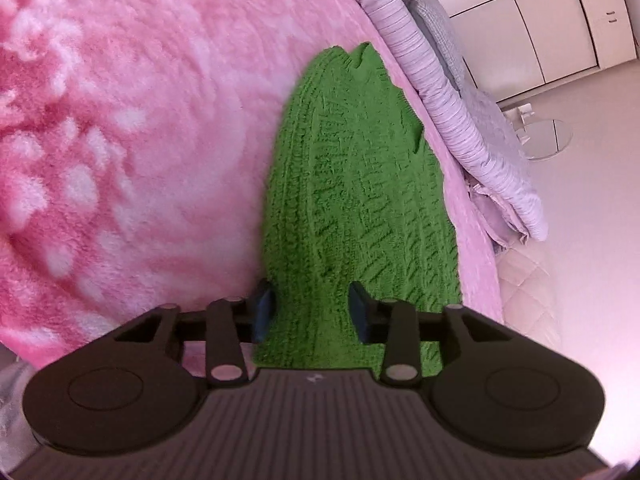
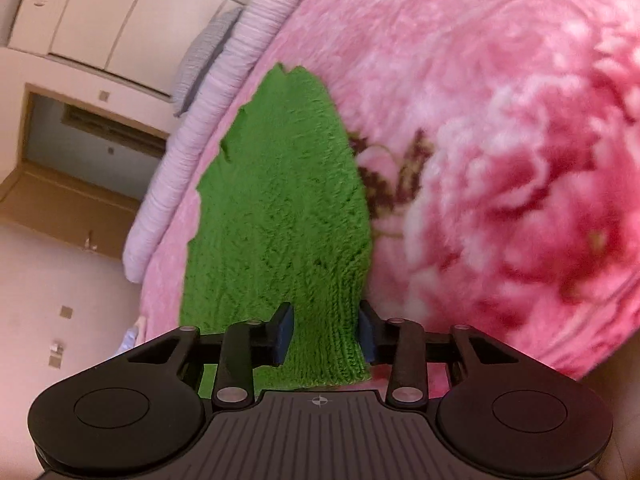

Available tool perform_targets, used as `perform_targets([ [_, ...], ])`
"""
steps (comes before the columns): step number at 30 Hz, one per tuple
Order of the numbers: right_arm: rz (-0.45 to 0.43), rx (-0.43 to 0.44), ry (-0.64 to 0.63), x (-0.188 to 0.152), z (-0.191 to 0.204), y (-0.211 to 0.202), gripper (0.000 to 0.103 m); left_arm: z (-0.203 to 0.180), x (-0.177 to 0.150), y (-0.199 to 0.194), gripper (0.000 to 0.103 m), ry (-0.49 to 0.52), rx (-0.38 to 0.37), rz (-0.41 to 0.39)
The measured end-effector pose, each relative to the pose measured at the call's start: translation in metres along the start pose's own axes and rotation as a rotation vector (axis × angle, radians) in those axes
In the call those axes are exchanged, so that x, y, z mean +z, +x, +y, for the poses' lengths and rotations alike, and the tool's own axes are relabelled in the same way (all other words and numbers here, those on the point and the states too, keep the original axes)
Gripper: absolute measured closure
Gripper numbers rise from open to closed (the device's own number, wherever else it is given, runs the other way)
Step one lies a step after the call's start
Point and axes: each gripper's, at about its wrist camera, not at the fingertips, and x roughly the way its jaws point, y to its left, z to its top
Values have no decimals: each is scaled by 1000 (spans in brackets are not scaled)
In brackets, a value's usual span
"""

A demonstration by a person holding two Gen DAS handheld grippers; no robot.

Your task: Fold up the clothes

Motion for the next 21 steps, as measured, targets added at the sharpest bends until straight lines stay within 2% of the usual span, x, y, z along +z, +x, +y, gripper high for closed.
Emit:
perform_targets([
  [1,1,-7,-9,1,2,2,94,1,-1,1,88,-9,9,-3],
  [3,4,-20,-28,2,5,7,96,4,-2,-1,93,-29,8,-2],
  [6,-50,-39,-95,5,21,-11,97,2,-1,-9,97,-35,-11,-14],
  [9,-98,-58,-184,11,39,-35,98,-11,-4,-21,98,14,-49,-35],
  [11,-125,-87,-216,14,43,-48,98,-20,-12,-24,98,60,-61,-20],
  [13,-134,-135,-232,11,39,-53,98,-24,-25,-19,98,110,-21,3],
  [15,-100,-183,-229,2,26,-44,98,-21,-39,-11,97,163,79,3],
  [18,-65,-266,-269,-16,17,-35,95,-27,-42,-18,94,200,125,-13],
  [21,-85,-339,-336,-23,29,-48,88,-54,-38,-35,94,344,230,-67],
])
